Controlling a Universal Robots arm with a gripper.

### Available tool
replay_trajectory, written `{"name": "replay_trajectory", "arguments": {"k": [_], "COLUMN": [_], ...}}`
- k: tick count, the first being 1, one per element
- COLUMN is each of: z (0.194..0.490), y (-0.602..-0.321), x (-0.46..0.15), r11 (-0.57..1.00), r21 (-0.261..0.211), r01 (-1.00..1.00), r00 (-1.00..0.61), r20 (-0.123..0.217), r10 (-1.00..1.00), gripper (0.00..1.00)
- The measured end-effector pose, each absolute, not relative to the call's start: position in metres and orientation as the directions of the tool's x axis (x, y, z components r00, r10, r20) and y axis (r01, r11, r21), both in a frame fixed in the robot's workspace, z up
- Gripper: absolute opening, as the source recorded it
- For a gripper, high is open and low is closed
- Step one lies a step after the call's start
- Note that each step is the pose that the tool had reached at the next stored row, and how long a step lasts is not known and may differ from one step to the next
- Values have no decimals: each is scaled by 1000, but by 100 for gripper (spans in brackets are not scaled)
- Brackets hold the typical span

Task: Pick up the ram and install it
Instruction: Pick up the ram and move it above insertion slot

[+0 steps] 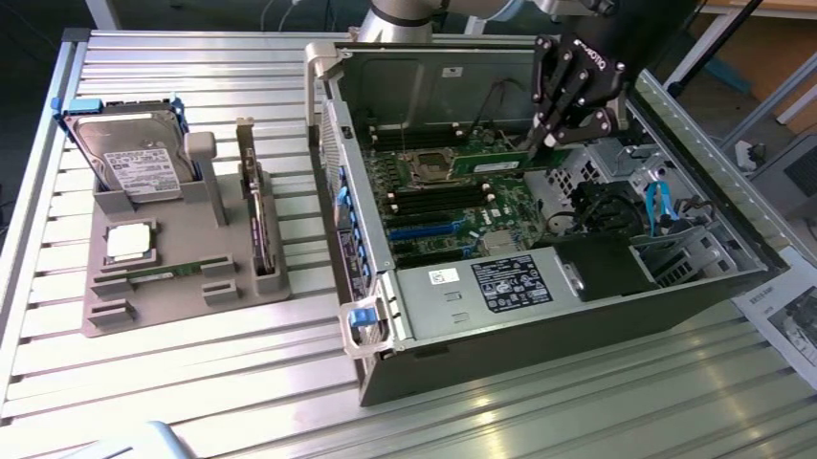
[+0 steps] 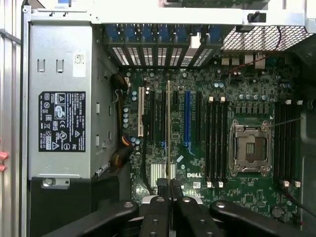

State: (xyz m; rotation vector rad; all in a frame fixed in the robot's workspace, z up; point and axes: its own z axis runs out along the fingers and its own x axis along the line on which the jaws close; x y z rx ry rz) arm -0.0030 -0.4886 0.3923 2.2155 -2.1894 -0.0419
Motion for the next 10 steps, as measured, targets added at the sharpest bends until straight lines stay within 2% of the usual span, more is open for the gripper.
{"name": "replay_trajectory", "arguments": {"k": [10], "z": [392], "y": [-488], "x": [-1], "r11": [-12], "r21": [38], "r01": [-999], "r00": [12], "r20": [-1], "r10": [-1000], "gripper": [12]}}
